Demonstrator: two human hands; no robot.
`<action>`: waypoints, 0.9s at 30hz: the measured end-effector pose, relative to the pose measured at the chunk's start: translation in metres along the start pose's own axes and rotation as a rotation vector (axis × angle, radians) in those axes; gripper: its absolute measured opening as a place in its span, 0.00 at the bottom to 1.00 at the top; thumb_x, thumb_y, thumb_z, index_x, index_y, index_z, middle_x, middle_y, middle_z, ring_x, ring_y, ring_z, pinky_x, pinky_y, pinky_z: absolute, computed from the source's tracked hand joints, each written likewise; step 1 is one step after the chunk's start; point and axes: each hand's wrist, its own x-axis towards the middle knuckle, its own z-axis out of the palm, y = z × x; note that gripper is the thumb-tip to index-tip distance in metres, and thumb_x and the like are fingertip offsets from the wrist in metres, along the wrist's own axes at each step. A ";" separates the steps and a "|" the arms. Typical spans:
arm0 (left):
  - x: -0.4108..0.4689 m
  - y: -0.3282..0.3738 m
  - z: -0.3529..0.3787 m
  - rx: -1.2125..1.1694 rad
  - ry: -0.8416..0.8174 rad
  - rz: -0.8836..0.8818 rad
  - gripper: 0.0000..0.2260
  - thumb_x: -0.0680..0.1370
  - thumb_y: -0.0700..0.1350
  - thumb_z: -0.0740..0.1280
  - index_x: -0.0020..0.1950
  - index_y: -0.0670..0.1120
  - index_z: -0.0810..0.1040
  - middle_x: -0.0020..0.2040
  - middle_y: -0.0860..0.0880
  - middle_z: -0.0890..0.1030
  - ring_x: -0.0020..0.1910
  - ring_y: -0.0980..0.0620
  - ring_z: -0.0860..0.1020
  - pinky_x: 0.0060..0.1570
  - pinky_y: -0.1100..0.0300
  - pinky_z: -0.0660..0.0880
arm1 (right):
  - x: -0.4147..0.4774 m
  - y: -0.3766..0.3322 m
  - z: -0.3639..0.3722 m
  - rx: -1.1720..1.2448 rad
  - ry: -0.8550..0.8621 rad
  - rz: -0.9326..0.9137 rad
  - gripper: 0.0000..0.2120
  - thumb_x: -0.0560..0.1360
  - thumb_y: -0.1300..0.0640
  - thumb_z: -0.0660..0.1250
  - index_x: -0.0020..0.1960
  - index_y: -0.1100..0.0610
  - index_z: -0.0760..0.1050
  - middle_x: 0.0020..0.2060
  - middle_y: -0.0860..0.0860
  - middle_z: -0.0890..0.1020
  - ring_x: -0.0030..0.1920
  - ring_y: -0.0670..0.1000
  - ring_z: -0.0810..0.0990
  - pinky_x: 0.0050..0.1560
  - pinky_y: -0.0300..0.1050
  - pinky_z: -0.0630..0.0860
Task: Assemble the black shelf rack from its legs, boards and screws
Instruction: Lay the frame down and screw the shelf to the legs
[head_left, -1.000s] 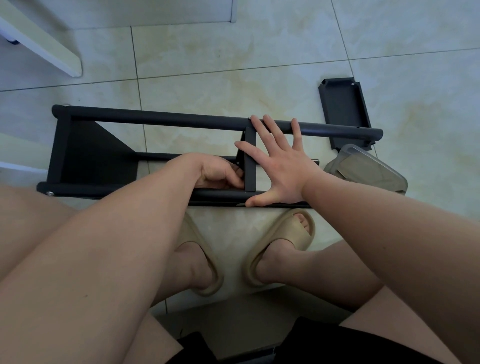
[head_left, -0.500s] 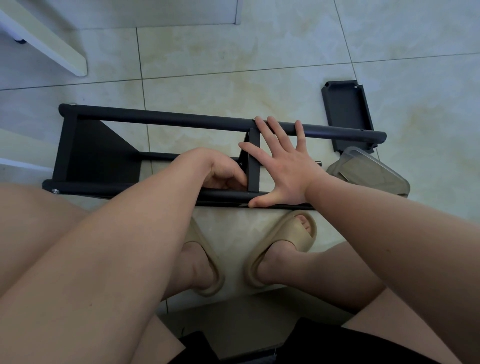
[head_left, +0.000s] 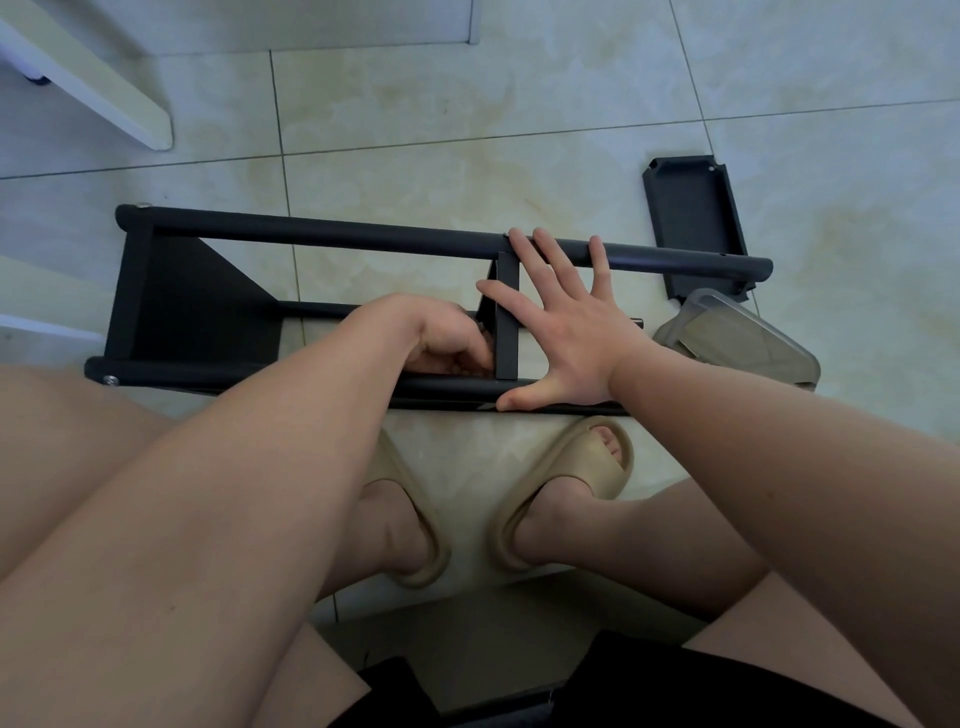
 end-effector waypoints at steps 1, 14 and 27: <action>0.000 -0.001 0.000 -0.005 0.001 0.010 0.10 0.77 0.29 0.62 0.44 0.41 0.80 0.39 0.42 0.81 0.40 0.46 0.81 0.52 0.53 0.78 | 0.000 0.000 0.000 -0.004 0.001 0.001 0.57 0.62 0.14 0.51 0.82 0.44 0.48 0.81 0.57 0.37 0.81 0.60 0.35 0.73 0.76 0.36; -0.004 0.000 -0.003 0.023 -0.128 -0.082 0.09 0.79 0.38 0.65 0.49 0.43 0.85 0.49 0.43 0.86 0.48 0.46 0.84 0.56 0.52 0.79 | 0.000 0.001 0.000 0.007 0.005 -0.006 0.56 0.62 0.14 0.50 0.82 0.44 0.48 0.81 0.57 0.38 0.81 0.60 0.35 0.73 0.77 0.37; -0.001 0.000 0.000 0.013 -0.029 -0.003 0.10 0.77 0.30 0.62 0.46 0.41 0.81 0.39 0.43 0.83 0.39 0.48 0.83 0.45 0.57 0.81 | 0.000 0.000 -0.001 0.000 -0.005 -0.002 0.57 0.62 0.14 0.49 0.82 0.44 0.48 0.81 0.58 0.38 0.81 0.61 0.35 0.72 0.77 0.36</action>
